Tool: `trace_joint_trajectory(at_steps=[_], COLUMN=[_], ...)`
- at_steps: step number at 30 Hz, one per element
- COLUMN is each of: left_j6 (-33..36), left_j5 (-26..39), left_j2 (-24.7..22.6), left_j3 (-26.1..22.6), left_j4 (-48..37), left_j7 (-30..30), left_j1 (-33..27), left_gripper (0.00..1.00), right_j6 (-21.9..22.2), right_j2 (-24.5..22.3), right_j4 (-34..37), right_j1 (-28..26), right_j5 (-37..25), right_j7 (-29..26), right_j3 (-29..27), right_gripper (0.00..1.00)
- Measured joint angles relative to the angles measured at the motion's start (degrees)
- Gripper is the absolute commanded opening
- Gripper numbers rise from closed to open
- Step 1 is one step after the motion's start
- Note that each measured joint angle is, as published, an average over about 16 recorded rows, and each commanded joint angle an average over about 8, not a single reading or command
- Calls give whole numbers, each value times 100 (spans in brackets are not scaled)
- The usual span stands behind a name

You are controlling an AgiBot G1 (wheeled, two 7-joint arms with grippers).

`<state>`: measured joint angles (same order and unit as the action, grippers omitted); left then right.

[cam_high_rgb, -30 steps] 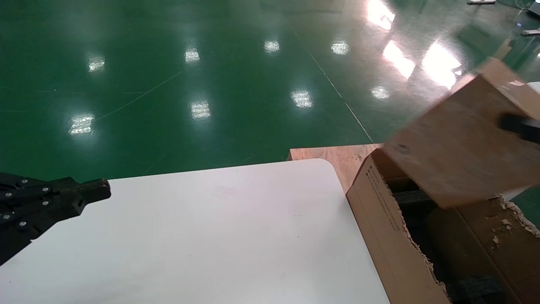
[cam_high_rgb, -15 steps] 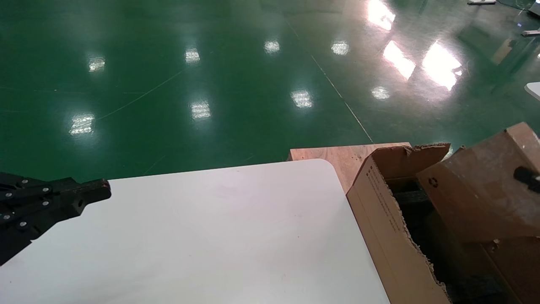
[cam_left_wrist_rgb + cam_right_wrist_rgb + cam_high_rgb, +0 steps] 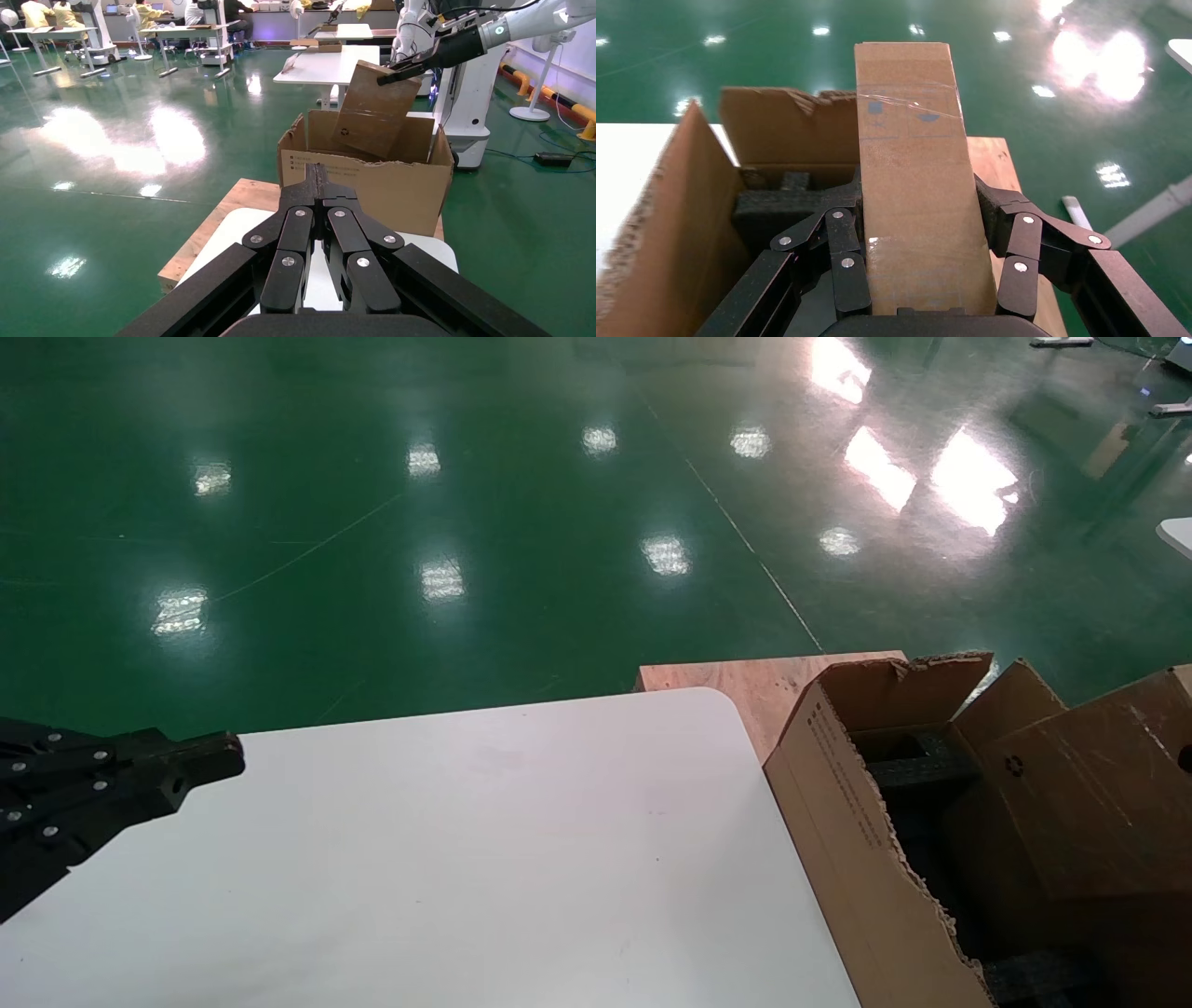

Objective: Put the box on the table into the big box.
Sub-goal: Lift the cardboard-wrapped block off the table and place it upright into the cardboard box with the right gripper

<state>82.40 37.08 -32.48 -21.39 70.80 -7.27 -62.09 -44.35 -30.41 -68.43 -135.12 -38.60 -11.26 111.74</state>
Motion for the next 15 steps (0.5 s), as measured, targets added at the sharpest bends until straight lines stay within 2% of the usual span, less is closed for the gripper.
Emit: trace_joint_trajectory(at_steps=[15], left_j6=[0], left_j5=[0], left_j2=[0], left_j3=[0], left_j4=[0], left_j7=[0], left_j1=[0], left_gripper=[0], right_j6=[77], right_j2=[445], right_j4=[735], right_j1=[-679], right_j5=[97], right_j7=[274], right_j3=[884], right_gripper=[0])
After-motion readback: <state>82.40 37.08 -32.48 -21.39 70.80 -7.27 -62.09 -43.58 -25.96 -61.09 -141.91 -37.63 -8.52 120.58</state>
